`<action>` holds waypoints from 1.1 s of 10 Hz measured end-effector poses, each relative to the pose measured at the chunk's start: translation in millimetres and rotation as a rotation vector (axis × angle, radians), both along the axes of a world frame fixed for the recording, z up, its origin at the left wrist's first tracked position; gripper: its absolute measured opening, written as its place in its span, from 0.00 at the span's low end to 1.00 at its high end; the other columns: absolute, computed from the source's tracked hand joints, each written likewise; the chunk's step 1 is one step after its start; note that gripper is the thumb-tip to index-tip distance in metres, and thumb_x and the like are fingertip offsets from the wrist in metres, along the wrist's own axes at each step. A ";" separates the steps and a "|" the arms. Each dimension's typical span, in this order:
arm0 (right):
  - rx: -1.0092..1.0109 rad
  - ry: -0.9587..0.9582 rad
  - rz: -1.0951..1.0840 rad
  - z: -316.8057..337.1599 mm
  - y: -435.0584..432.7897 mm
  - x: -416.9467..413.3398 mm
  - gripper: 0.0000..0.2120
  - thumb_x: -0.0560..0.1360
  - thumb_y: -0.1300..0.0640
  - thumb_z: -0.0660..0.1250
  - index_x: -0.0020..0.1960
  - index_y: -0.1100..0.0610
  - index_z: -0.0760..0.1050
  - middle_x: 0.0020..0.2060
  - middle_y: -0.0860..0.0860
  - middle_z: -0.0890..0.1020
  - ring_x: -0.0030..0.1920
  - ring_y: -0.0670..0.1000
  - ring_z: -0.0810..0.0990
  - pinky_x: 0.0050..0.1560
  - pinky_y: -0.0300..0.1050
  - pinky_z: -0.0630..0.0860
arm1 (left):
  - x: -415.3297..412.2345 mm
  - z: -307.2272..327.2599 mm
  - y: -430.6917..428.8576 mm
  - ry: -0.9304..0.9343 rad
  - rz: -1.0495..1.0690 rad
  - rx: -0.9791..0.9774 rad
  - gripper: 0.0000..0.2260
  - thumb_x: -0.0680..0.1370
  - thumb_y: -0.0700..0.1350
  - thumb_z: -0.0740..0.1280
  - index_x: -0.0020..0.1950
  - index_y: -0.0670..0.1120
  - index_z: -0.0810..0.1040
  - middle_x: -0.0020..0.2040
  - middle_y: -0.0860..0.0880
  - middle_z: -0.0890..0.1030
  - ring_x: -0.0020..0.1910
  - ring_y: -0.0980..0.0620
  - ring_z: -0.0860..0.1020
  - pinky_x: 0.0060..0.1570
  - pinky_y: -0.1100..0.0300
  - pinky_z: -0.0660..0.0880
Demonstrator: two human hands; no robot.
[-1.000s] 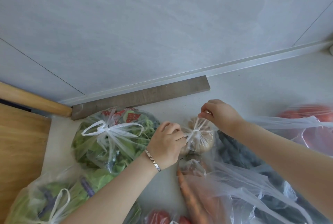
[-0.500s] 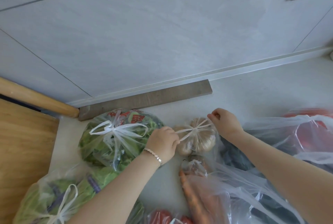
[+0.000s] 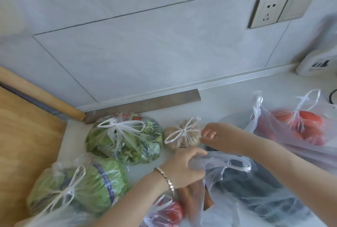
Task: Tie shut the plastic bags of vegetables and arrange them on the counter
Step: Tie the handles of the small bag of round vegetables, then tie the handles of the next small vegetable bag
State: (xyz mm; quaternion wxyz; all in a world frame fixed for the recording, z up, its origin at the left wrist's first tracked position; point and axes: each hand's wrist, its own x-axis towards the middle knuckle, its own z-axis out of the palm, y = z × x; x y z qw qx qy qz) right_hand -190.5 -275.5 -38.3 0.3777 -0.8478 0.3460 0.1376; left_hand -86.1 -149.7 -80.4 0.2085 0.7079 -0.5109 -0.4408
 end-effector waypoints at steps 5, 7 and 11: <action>0.288 0.056 -0.382 -48.2 102.6 -50.1 0.40 0.67 0.33 0.65 0.67 0.59 0.62 0.62 0.57 0.73 0.59 0.56 0.74 0.60 0.50 0.70 | 8.8 24.3 -1.4 0.168 0.996 -0.166 0.18 0.78 0.43 0.59 0.28 0.43 0.70 0.17 0.51 0.69 0.16 0.55 0.68 0.20 0.67 0.66; 0.036 0.281 0.090 -79.3 113.9 -29.3 0.44 0.66 0.45 0.67 0.75 0.49 0.48 0.71 0.56 0.63 0.66 0.62 0.68 0.62 0.56 0.70 | 25.9 42.2 20.8 0.316 1.018 -0.095 0.17 0.80 0.42 0.57 0.31 0.43 0.67 0.12 0.51 0.65 0.12 0.56 0.66 0.29 0.61 0.66; -0.186 0.310 -0.119 -38.6 39.1 -72.5 0.07 0.75 0.65 0.58 0.47 0.61 0.74 0.39 0.52 0.76 0.42 0.53 0.77 0.47 0.44 0.77 | 41.8 40.3 65.6 0.539 1.160 -0.313 0.11 0.82 0.45 0.52 0.42 0.46 0.68 0.27 0.48 0.83 0.14 0.58 0.66 0.35 0.62 0.76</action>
